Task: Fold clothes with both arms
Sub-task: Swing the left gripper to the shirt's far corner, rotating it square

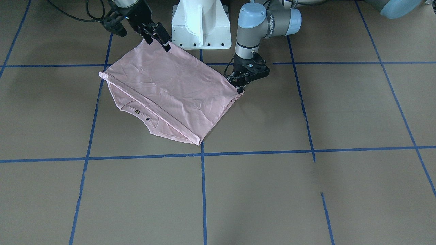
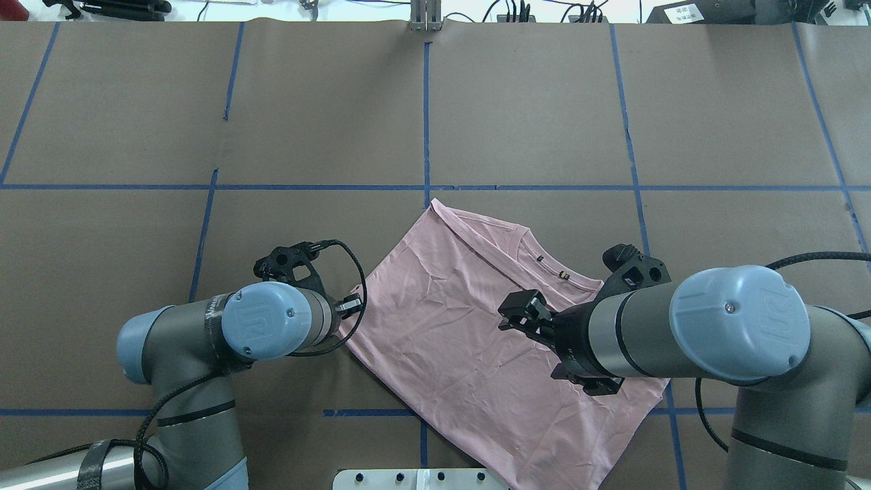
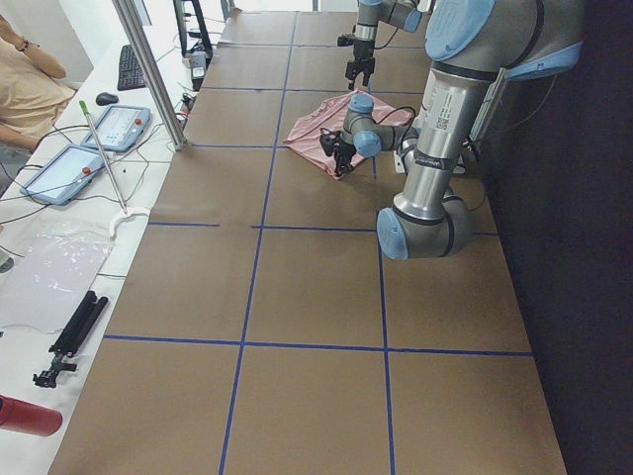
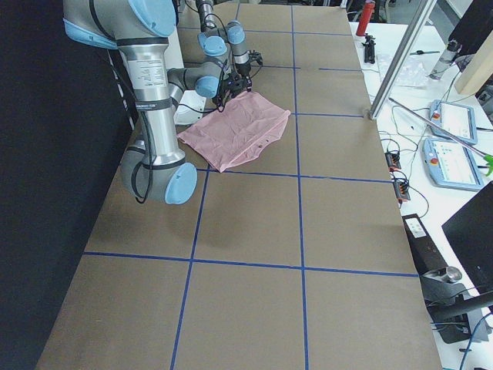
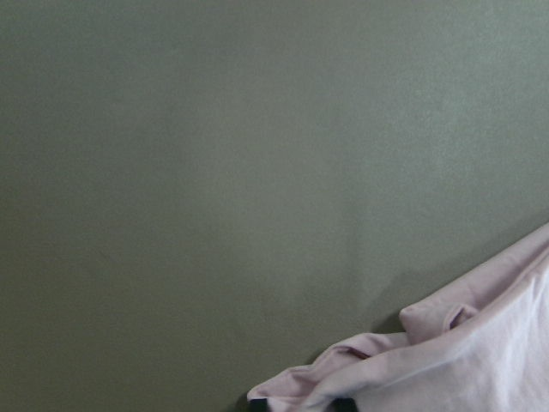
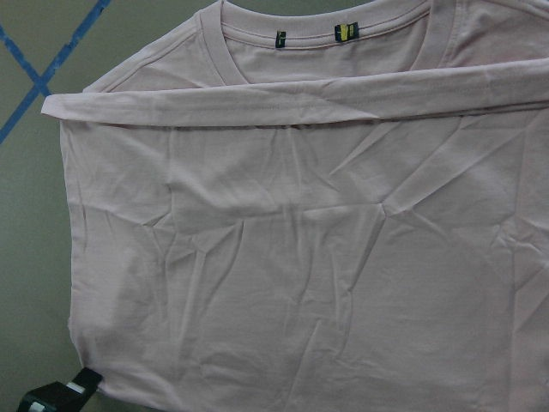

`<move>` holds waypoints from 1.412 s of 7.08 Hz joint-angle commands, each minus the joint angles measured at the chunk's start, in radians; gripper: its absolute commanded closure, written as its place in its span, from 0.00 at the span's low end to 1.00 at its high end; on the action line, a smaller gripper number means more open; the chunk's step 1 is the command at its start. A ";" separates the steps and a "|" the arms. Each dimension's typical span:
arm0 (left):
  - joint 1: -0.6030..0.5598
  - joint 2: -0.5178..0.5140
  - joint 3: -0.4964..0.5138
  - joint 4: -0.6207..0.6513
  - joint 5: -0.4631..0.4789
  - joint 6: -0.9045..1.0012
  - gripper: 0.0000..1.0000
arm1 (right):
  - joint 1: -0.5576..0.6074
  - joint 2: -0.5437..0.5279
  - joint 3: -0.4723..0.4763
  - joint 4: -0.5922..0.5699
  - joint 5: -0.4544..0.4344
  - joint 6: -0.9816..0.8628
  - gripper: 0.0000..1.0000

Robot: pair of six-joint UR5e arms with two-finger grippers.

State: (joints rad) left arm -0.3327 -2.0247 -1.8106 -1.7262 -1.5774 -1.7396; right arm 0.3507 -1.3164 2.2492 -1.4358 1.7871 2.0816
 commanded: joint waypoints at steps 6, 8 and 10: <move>-0.236 -0.066 0.106 -0.062 0.000 0.192 1.00 | 0.021 0.008 0.001 0.003 0.003 0.002 0.00; -0.355 -0.190 0.430 -0.313 0.001 0.286 1.00 | 0.043 0.009 0.003 0.003 0.000 0.003 0.00; -0.436 -0.280 0.622 -0.456 0.000 0.350 1.00 | 0.045 0.009 0.000 0.003 -0.003 0.003 0.00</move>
State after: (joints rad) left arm -0.7215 -2.2478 -1.3102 -2.1077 -1.5768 -1.4281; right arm 0.3929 -1.3078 2.2503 -1.4327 1.7852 2.0844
